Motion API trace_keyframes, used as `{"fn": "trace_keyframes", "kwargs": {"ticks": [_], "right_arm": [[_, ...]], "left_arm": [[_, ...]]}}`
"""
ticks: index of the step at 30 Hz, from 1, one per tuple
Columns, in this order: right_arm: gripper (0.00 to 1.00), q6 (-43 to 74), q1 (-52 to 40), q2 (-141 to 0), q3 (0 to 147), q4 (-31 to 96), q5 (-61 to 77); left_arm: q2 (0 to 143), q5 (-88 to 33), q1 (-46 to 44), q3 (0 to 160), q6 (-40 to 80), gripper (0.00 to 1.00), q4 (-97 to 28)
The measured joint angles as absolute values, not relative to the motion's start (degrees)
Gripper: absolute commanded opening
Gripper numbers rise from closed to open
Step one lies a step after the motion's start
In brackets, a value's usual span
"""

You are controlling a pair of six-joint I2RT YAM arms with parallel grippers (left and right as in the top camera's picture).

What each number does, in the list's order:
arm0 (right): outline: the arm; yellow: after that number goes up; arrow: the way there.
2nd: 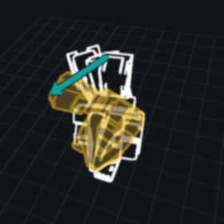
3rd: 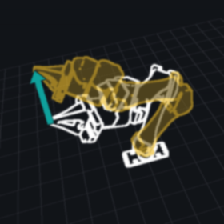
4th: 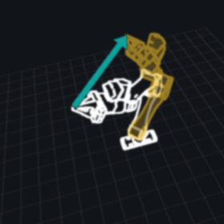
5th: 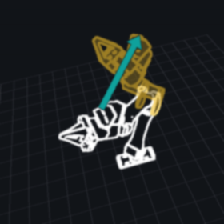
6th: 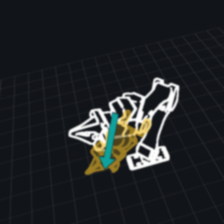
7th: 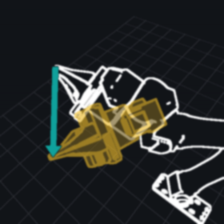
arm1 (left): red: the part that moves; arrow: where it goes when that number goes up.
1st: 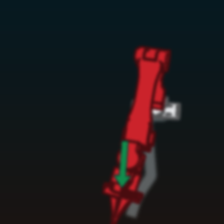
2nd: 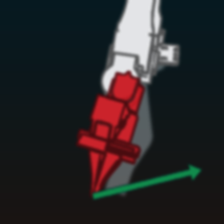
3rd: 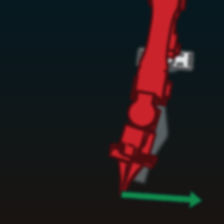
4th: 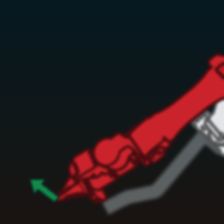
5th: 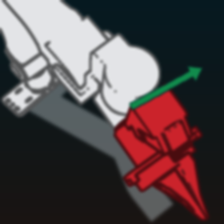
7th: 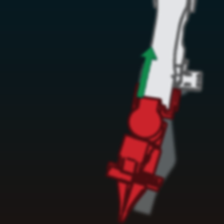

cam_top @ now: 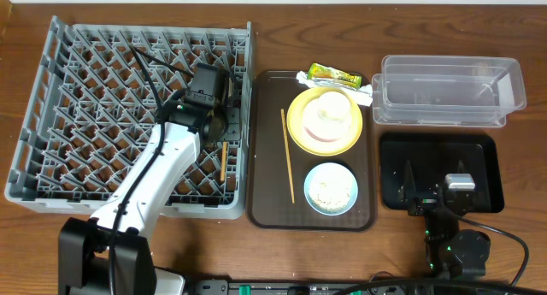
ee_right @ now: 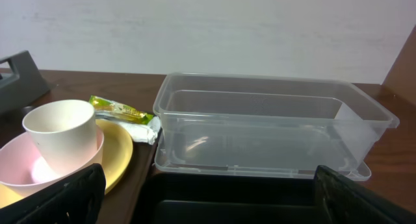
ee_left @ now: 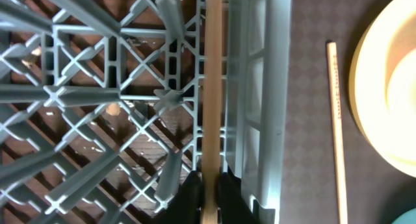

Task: Sort waste into correct bins and load items into the dishwasher
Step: 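Carry the chopstick to the dish rack and release it, then return the left gripper to the tray and grasp the second chopstick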

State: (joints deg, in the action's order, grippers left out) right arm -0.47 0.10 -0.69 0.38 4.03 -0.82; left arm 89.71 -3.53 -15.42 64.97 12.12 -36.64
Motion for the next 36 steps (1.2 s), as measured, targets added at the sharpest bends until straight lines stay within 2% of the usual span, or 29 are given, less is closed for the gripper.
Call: {"fn": "trace_keyframes", "kwargs": {"ticks": [1, 3, 11, 18, 22, 29, 32, 36], "right_arm": [[0.99, -0.47, 0.1, -0.69, 0.38, 4.03, -0.82], [0.99, -0.47, 0.1, -0.69, 0.38, 4.03, -0.82], [0.99, -0.47, 0.1, -0.69, 0.38, 4.03, -0.82], [0.99, -0.47, 0.1, -0.69, 0.38, 4.03, -0.82], [0.99, -0.47, 0.1, -0.69, 0.38, 4.03, -0.82], [0.99, -0.47, 0.1, -0.69, 0.38, 4.03, -0.82], [0.99, -0.47, 0.1, -0.69, 0.38, 4.03, -0.82], [0.99, -0.47, 0.1, -0.69, 0.38, 4.03, -0.82]], "left_arm": [[89.67, -3.75, -15.42, 64.97, 11.97, 0.45, -36.6], [89.69, -4.14, -15.42, 64.97, 11.92, 0.48, -36.58], [89.1, -4.36, -15.42, 64.97, 12.88, 0.46, -36.4], [82.0, -11.99, -16.23, 64.97, 25.17, 0.46, -39.35], [81.78, -13.82, -20.86, 64.88, 29.17, 0.41, -38.68], [88.36, -8.8, -33.56, 64.16, 32.56, 0.41, -34.98], [91.9, -6.63, -36.8, 64.1, 33.39, 0.36, -32.21], [96.4, -3.18, -38.52, 64.07, 35.03, 0.35, -29.19]]}}
